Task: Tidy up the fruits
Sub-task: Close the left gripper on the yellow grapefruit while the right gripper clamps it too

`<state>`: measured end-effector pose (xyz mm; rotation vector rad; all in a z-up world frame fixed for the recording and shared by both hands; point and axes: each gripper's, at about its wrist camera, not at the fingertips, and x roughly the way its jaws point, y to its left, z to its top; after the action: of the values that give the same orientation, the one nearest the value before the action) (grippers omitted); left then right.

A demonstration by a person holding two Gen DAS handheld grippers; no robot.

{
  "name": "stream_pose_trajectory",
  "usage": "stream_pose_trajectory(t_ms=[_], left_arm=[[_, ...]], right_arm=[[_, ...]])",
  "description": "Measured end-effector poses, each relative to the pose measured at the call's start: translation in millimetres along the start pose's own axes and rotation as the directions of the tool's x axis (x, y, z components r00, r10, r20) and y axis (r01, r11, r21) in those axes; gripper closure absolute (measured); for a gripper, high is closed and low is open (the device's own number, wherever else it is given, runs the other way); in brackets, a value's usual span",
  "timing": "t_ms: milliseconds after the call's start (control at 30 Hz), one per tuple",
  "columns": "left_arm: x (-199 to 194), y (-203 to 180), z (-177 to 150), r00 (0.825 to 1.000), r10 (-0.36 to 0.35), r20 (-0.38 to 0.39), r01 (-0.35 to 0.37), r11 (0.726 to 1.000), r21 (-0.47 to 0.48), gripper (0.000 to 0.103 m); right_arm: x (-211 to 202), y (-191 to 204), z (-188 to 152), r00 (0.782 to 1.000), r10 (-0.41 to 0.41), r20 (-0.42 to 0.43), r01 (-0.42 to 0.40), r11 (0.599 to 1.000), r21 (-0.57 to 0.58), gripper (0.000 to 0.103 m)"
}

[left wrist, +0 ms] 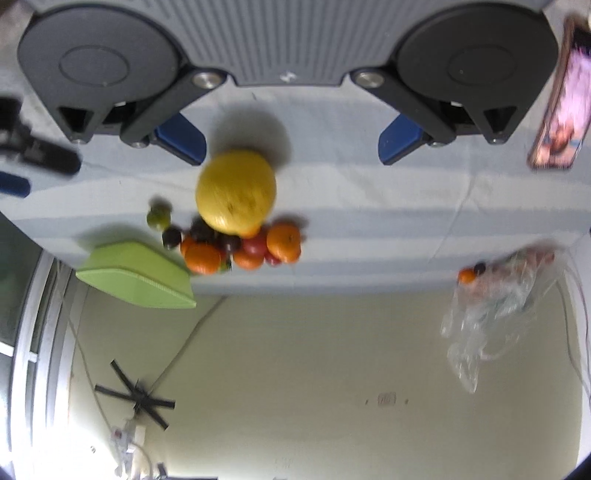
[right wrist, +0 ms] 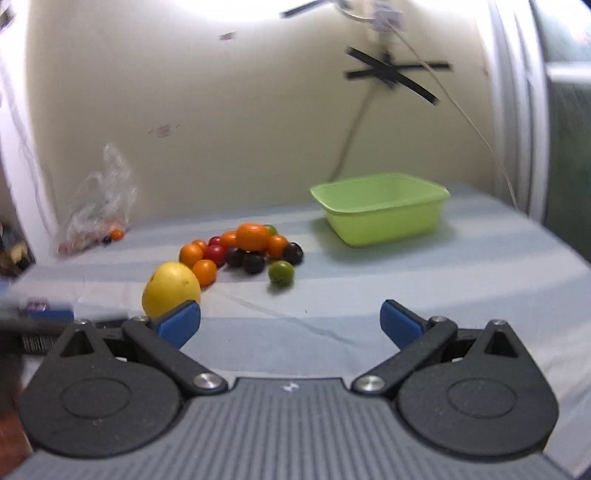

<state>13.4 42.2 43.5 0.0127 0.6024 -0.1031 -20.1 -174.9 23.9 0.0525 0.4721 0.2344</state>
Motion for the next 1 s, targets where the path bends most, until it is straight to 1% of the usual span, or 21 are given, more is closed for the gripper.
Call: stream_pose_trajectory(t_ms=[67,133,167,233,267,300,333,367,400,433,467,533,633,667,700,767,833,900,933,967,1000], left_arm=[[-1,7,0,0.998,-0.041,0.050,0.041,0.999,-0.014,0.000],[1,19,1,0.990,-0.102,0.100,0.108,0.992,-0.060,0.000],[2,24,3,0.987,-0.125,0.101,0.134,0.988,-0.080,0.000],[12,31,10,0.981,-0.185,0.058,0.191,0.976,-0.106,0.000],[17,35,14,0.974,-0.222,0.042,0.226,0.967,-0.115,0.000],[22,37,17,0.967,-0.254,0.031,0.256,0.958,-0.127,0.000],[27,40,20,0.961,-0.277,0.022,0.278,0.951,-0.135,0.000],[30,40,22,0.957,-0.290,0.021,0.290,0.948,-0.132,0.000],[32,40,24,0.954,-0.300,0.024,0.300,0.946,-0.122,0.000],[33,39,25,0.952,-0.304,0.030,0.305,0.946,-0.112,0.000],[35,40,27,0.951,-0.306,0.037,0.309,0.946,-0.103,0.000],[38,41,29,0.951,-0.306,0.047,0.309,0.947,-0.086,0.000],[48,44,31,0.954,-0.299,0.033,0.301,0.950,-0.077,0.000],[52,47,33,0.954,-0.298,0.024,0.299,0.951,-0.081,0.000],[54,51,33,0.954,-0.297,0.021,0.298,0.950,-0.089,0.000],[56,62,35,0.954,-0.298,0.026,0.299,0.947,-0.115,0.001],[55,76,36,0.950,-0.308,0.043,0.311,0.939,-0.150,0.002],[53,87,35,0.948,-0.312,0.055,0.317,0.933,-0.172,0.002],[53,91,33,0.951,-0.304,0.051,0.309,0.934,-0.181,0.004],[55,93,32,0.952,-0.301,0.043,0.304,0.934,-0.186,0.008],[58,95,30,0.952,-0.304,0.030,0.304,0.934,-0.190,0.009]], right_arm=[[6,3,1,0.999,0.052,-0.012,-0.052,0.999,-0.003,0.000],[9,11,2,0.993,0.117,-0.013,-0.117,0.993,-0.030,0.000],[11,18,2,0.991,0.136,-0.008,-0.136,0.988,-0.070,0.000],[16,36,3,0.985,0.174,0.000,-0.172,0.971,-0.167,0.006],[19,42,4,0.981,0.193,-0.006,-0.190,0.960,-0.206,0.007],[25,50,5,0.977,0.212,-0.020,-0.210,0.947,-0.242,0.008],[30,55,6,0.973,0.226,-0.038,-0.228,0.938,-0.260,0.012],[37,59,7,0.968,0.242,-0.060,-0.249,0.929,-0.272,0.014],[44,61,9,0.963,0.257,-0.083,-0.270,0.923,-0.275,0.021],[51,63,10,0.958,0.269,-0.102,-0.287,0.920,-0.267,0.025],[58,64,11,0.954,0.275,-0.116,-0.297,0.919,-0.258,0.026],[71,65,15,0.952,0.280,-0.127,-0.303,0.921,-0.245,0.026],[83,75,20,0.943,0.299,-0.147,-0.328,0.912,-0.248,0.026],[87,79,23,0.937,0.310,-0.162,-0.342,0.906,-0.249,0.028],[87,83,24,0.937,0.310,-0.163,-0.343,0.904,-0.254,0.027],[82,94,26,0.935,0.325,-0.145,-0.354,0.889,-0.291,0.027],[79,105,30,0.918,0.373,-0.133,-0.396,0.863,-0.313,0.027],[76,112,33,0.888,0.441,-0.133,-0.460,0.832,-0.312,0.028],[76,113,34,0.879,0.459,-0.130,-0.475,0.823,-0.310,0.028],[77,114,33,0.879,0.460,-0.125,-0.475,0.823,-0.312,0.027],[81,114,31,0.887,0.445,-0.121,-0.459,0.829,-0.320,0.025]])
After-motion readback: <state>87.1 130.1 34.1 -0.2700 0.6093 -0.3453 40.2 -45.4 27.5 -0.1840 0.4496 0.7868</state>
